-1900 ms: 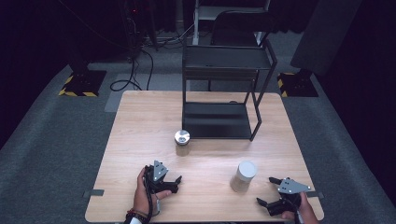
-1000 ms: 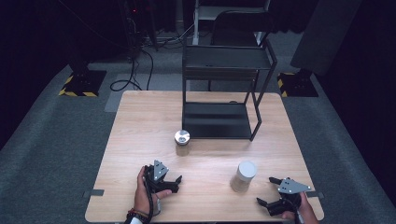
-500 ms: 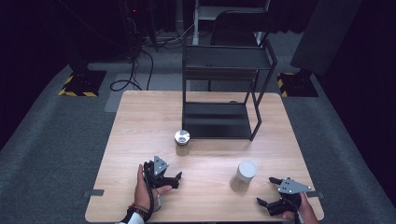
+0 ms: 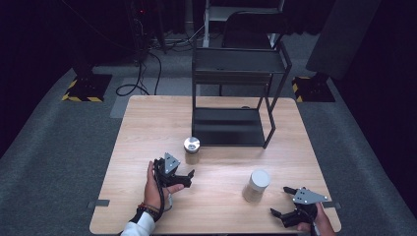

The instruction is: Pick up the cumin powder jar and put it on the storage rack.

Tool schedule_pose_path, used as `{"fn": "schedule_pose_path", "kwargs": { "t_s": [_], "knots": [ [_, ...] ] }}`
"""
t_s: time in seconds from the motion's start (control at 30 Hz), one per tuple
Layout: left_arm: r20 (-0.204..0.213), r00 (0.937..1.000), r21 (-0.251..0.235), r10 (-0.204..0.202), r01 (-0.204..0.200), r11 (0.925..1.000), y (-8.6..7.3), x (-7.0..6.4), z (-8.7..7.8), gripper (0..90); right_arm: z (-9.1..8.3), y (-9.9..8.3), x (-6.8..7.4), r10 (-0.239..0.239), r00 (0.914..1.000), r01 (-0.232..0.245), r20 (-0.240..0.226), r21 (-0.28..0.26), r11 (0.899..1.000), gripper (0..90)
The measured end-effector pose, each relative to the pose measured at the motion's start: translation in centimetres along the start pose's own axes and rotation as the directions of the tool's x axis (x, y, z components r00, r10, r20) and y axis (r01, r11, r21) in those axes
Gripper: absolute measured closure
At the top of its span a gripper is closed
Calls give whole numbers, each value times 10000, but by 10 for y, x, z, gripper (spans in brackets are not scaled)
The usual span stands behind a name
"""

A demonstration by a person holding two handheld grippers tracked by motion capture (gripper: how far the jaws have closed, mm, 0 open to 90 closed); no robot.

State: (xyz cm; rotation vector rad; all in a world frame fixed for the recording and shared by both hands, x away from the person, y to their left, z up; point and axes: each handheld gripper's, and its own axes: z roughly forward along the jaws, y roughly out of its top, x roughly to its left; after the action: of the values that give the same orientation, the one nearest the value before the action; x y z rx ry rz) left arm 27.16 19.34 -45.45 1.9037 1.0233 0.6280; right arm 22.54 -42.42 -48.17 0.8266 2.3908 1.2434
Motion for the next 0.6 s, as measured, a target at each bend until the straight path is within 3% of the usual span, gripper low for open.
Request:
{"fn": "schedule_pose_path", "kwargs": {
  "t_s": [0.3, 0.37, 0.6],
  "knots": [
    [70, 10000, -215, 46, -44, 9998, 16, 5, 9, 13, 0, 0, 0, 2, 10000, -2, -1, 1, 10000, 0],
    [97, 9999, -308, -92, 95, 9995, 18, 7, 11, 13, 0, 0, 0, -1, 10000, 1, 1, 2, 10000, 0],
    [143, 9999, -348, 58, -53, 9994, 26, 8, 17, 13, 0, 0, 0, 14, 10000, -14, 23, 3, 10000, 0]
  ]
}}
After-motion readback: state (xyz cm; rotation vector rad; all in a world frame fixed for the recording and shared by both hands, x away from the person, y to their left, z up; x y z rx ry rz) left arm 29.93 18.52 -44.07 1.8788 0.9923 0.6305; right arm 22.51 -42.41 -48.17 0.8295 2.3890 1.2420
